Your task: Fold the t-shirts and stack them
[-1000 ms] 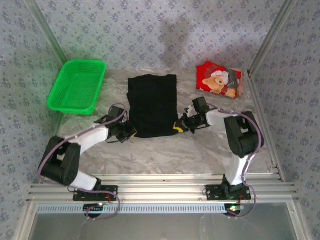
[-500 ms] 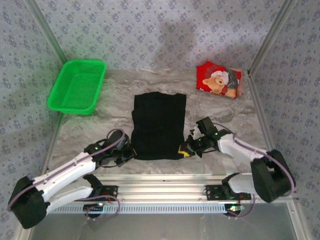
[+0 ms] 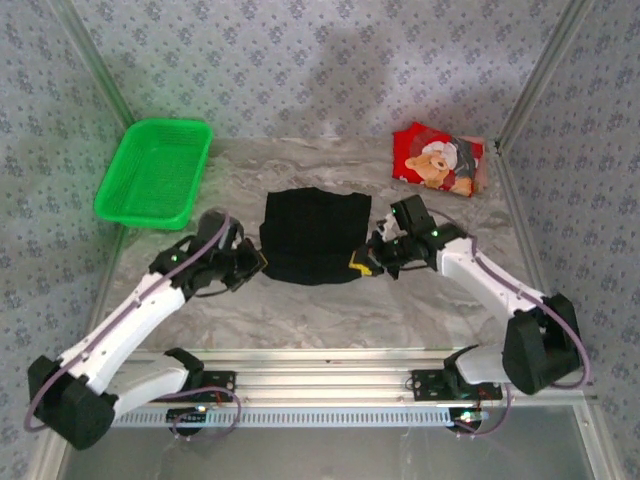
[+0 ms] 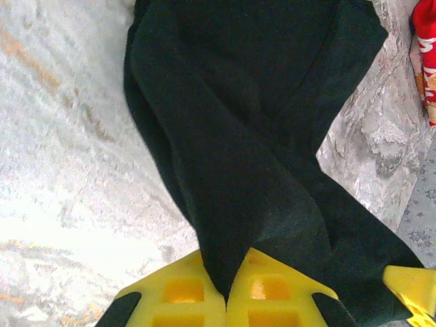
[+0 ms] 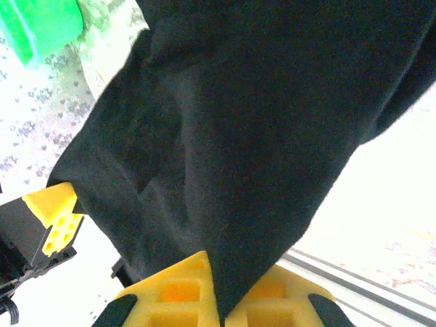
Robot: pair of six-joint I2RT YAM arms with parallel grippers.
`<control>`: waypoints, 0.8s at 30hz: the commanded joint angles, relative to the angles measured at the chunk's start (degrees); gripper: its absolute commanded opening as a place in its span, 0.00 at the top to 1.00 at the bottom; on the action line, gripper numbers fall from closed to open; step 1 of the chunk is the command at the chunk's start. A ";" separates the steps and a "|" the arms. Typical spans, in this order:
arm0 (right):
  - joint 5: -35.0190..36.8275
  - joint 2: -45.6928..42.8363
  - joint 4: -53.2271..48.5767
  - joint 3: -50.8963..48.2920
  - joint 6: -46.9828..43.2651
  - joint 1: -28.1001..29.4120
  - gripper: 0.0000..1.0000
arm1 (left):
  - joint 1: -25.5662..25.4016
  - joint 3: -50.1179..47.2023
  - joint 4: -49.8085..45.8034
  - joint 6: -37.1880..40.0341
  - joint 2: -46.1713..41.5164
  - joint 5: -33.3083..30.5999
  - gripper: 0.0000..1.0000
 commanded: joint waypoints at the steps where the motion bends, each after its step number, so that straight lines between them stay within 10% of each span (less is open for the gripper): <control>1: -0.62 4.98 -3.73 5.58 -3.79 -2.71 1.00 | 4.55 4.31 0.45 5.59 4.15 5.64 1.00; 24: -5.04 39.04 -8.88 37.94 -11.33 -14.61 1.00 | 17.94 37.63 2.25 20.47 44.16 19.32 1.00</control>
